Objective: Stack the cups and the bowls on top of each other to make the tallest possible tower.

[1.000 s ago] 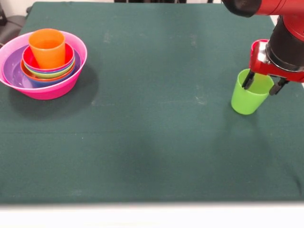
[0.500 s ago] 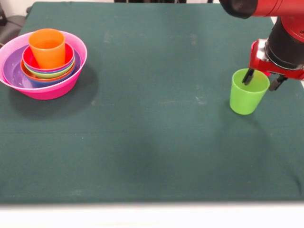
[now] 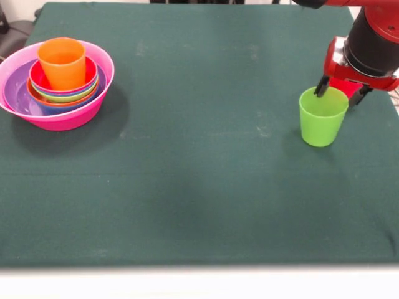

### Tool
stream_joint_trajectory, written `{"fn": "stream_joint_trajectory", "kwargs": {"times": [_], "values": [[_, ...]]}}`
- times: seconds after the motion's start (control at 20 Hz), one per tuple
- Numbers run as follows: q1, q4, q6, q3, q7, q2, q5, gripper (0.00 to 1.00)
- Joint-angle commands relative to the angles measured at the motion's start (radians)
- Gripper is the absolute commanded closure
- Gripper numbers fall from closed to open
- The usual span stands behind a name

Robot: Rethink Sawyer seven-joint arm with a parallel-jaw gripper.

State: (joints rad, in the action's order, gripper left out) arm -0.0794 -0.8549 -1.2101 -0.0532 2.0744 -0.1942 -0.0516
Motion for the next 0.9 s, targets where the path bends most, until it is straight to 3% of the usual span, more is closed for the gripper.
{"fn": "stream_joint_trajectory", "kwargs": {"times": [0.05,0.35,0.4,0.65,0.9], "values": [[-0.012,-0.096,0.025,0.039,0.162,0.017,-0.012,0.00],[-0.021,-0.112,0.175,0.041,0.176,0.033,-0.014,0.00],[-0.023,-0.113,0.191,0.038,0.177,0.034,-0.014,1.00],[-0.030,-0.131,0.254,0.024,0.185,0.027,-0.005,1.00],[-0.025,-0.126,0.225,0.018,0.171,0.030,-0.018,1.00]]}}
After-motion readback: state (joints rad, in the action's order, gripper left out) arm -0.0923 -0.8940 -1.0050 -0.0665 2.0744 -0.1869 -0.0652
